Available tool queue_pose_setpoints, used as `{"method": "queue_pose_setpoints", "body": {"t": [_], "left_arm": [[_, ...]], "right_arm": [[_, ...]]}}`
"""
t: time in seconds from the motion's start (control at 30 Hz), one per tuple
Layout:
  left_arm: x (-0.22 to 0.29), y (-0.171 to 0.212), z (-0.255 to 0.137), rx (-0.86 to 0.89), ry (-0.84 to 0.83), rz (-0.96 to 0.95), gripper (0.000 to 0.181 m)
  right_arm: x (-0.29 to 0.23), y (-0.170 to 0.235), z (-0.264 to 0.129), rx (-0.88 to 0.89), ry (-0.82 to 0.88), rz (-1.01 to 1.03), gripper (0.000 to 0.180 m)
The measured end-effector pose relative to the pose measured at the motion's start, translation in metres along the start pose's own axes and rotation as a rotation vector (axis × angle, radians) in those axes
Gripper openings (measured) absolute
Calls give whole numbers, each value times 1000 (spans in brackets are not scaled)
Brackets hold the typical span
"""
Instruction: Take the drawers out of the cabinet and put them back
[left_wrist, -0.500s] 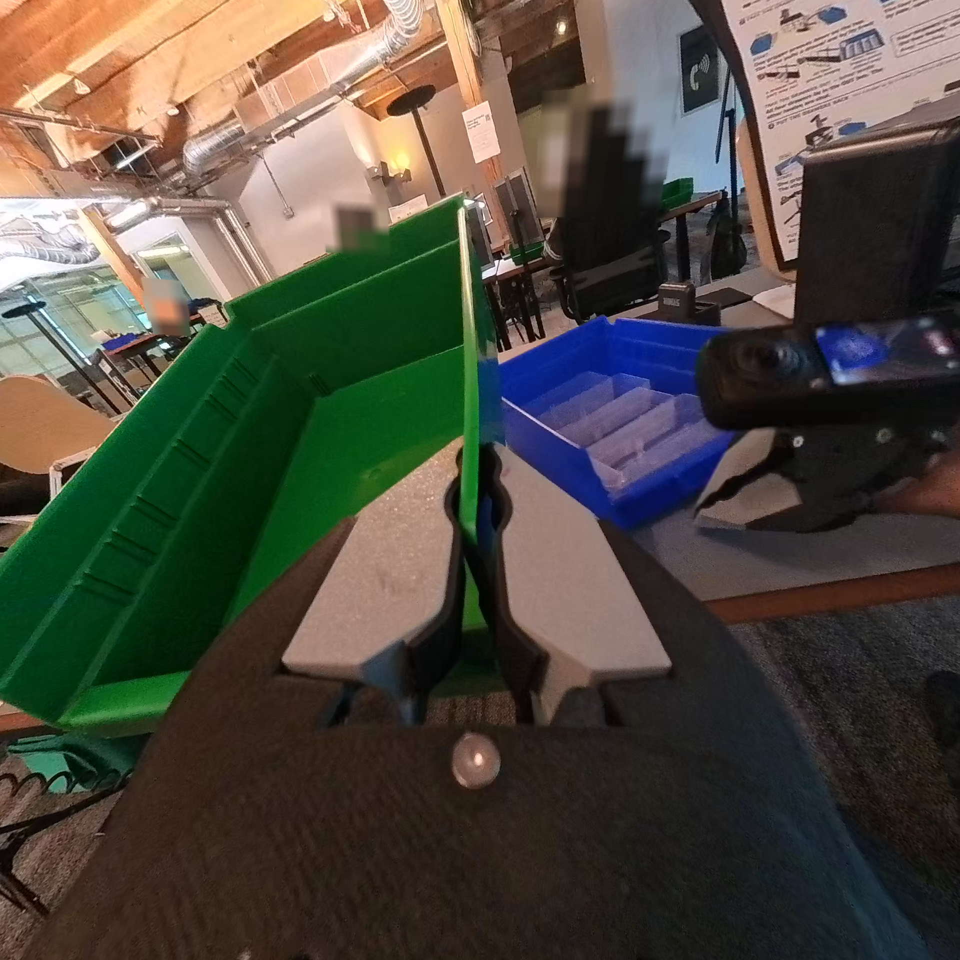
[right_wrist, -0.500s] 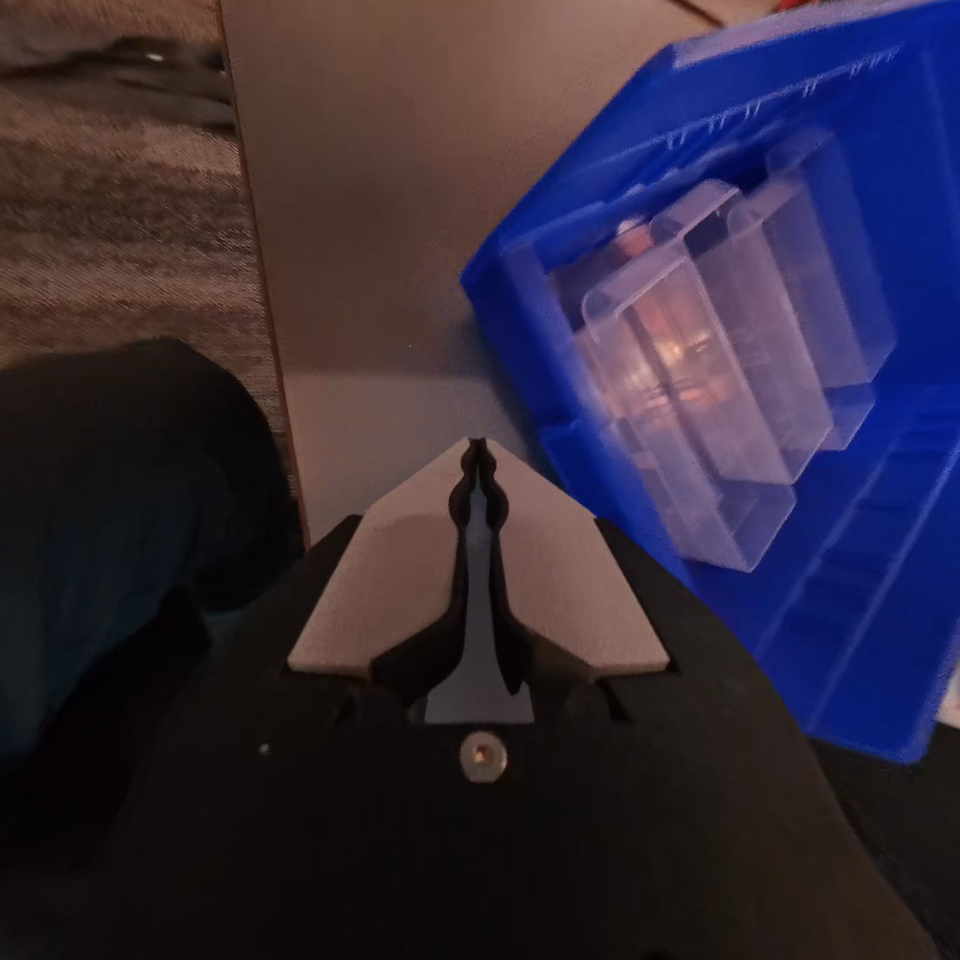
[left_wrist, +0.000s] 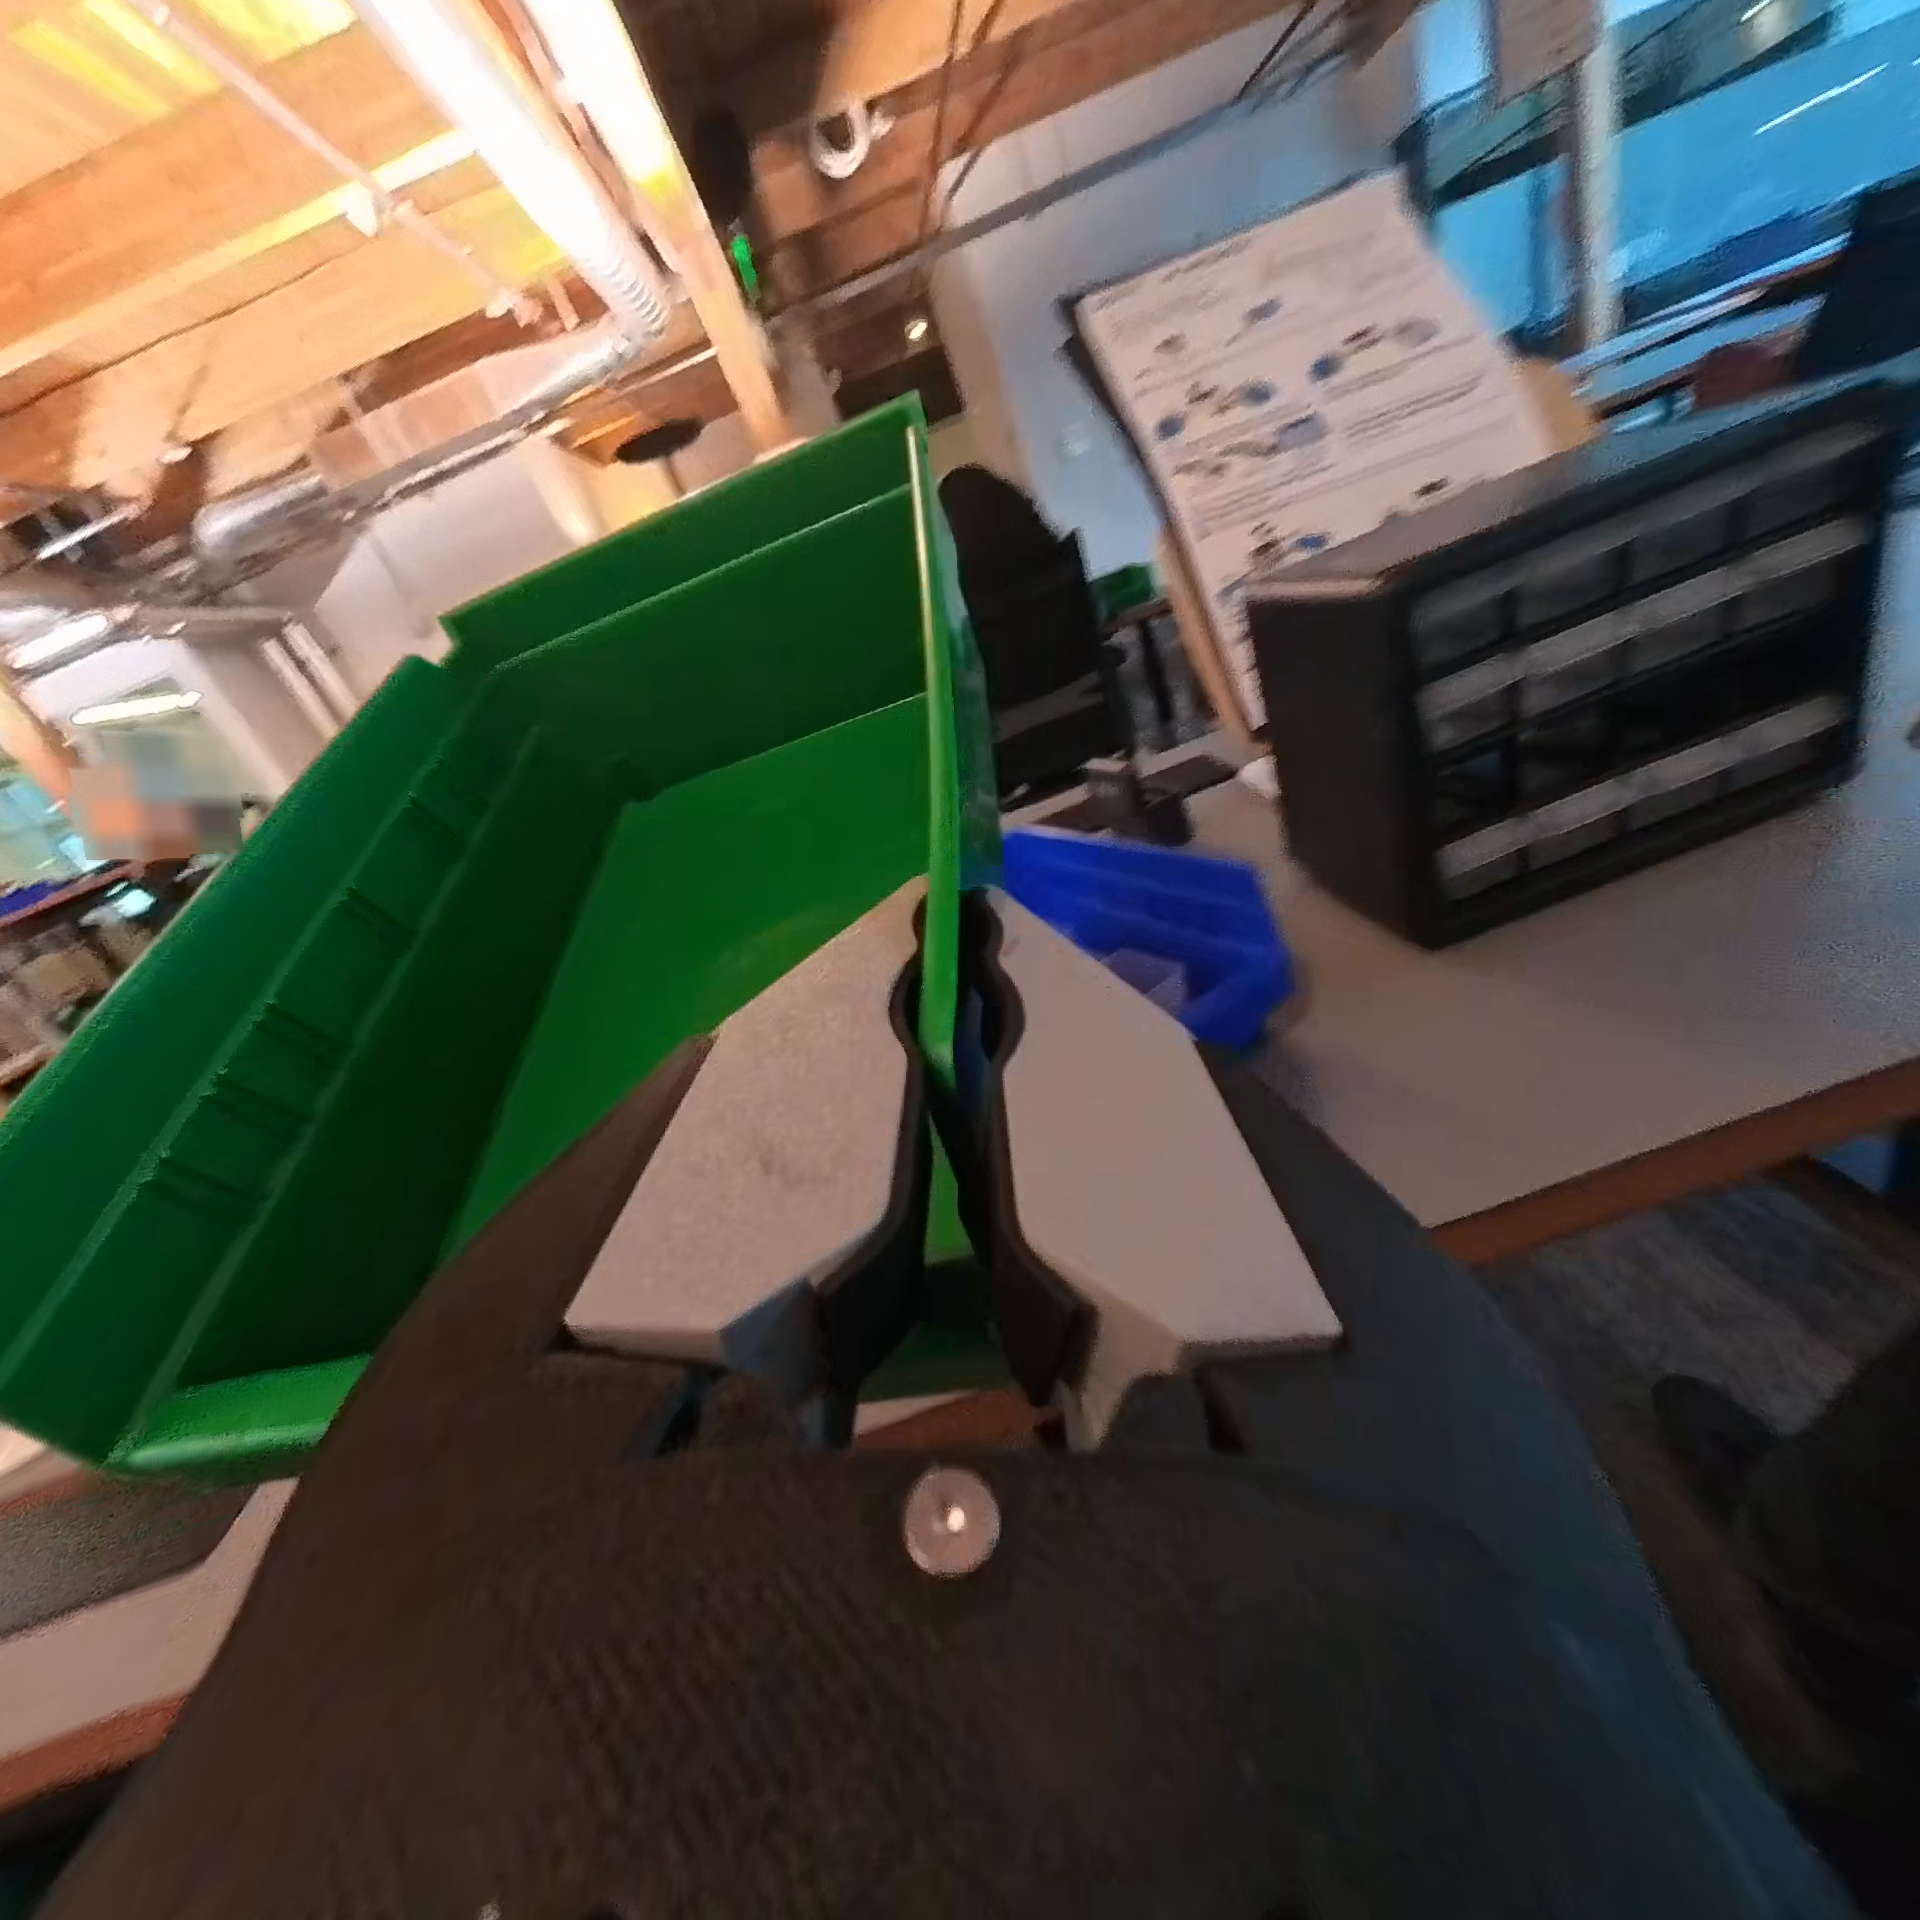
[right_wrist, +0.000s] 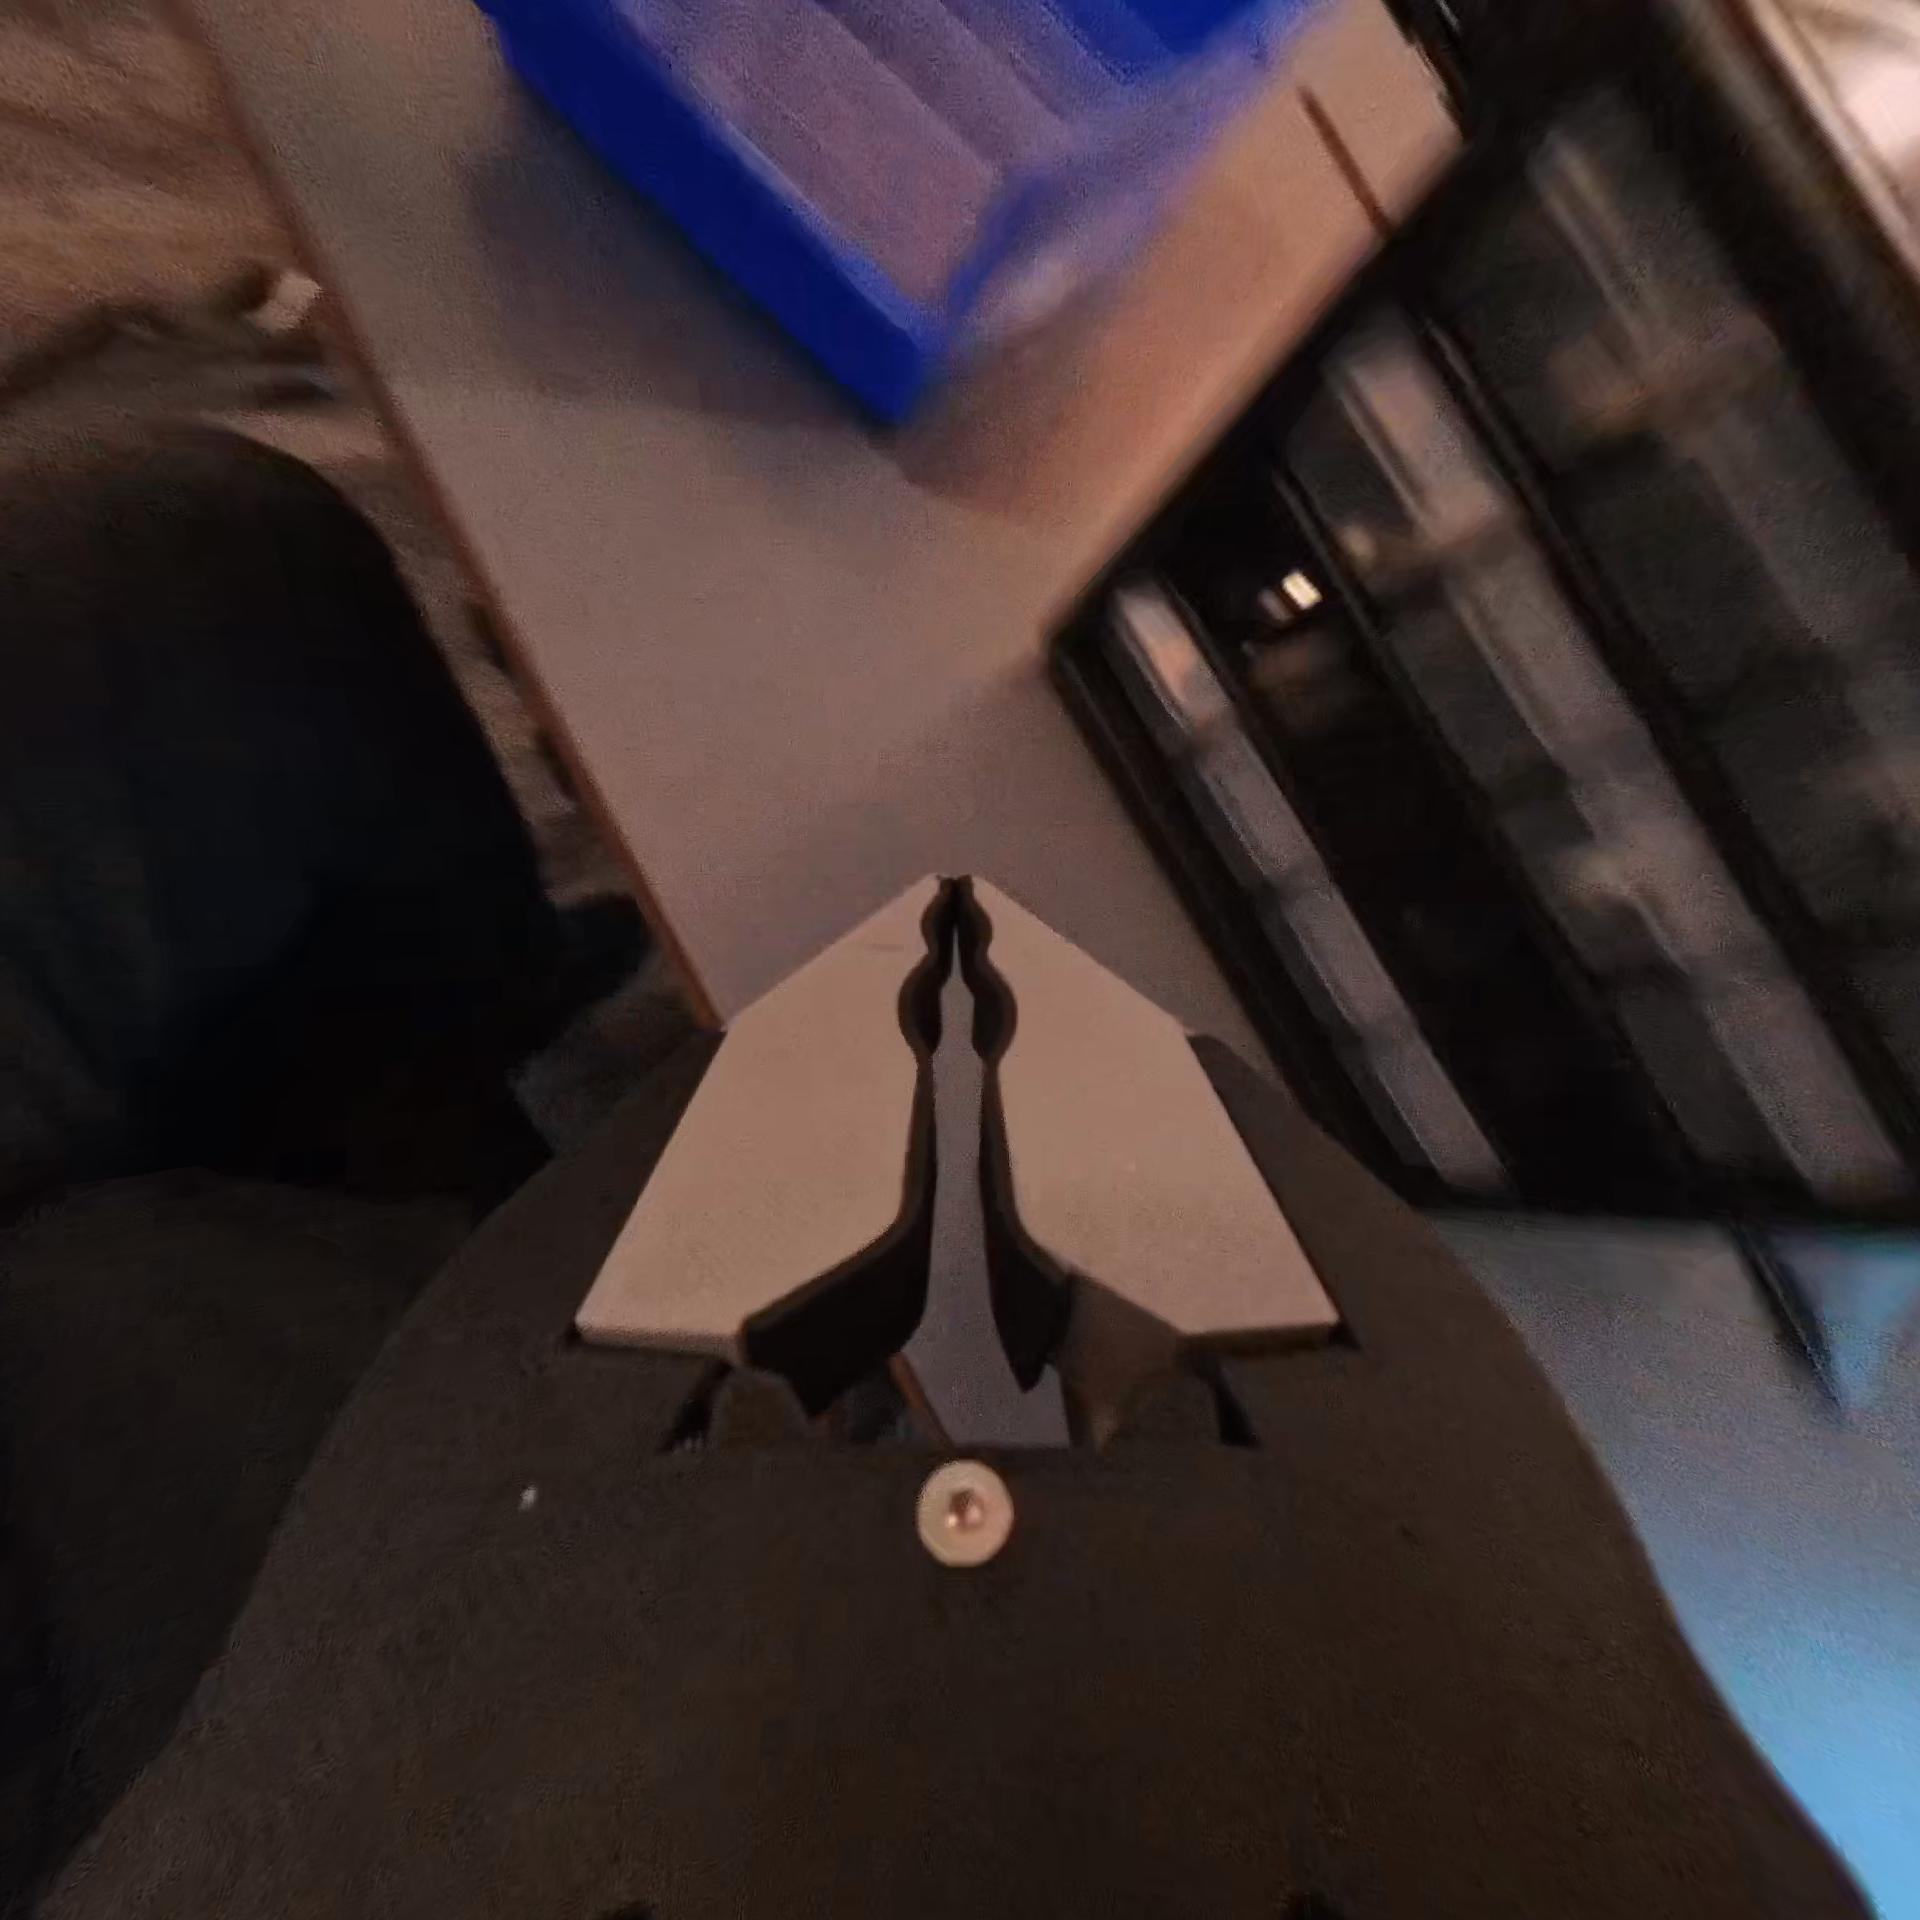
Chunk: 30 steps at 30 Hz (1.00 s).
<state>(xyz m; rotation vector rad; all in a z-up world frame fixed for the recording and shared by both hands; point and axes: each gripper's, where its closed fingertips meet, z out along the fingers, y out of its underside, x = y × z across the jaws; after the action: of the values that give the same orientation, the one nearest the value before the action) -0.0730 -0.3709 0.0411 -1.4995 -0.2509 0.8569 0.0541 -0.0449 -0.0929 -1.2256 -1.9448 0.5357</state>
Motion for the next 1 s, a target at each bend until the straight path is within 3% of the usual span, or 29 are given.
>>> {"method": "queue_pose_setpoints", "body": {"t": [0.17,0.33,0.57,0.73,1.0], "left_arm": [[97,-54,0,128,199,64,1],[231,-93,8,210,529,108,1],[408,-114,18,238,994,110,2],[498,-97,56,152,1072,147,2],[612,-66,117,4,1039,165,3]], "right_arm": [[89,91,-107,39,125,360,0],[119,156,-179,130,197,664,0],[130,226,-250,-2,495,741,0],[125,257,-267,-5,517,825,0],[127,274,-249,-67,491,819,0]]}}
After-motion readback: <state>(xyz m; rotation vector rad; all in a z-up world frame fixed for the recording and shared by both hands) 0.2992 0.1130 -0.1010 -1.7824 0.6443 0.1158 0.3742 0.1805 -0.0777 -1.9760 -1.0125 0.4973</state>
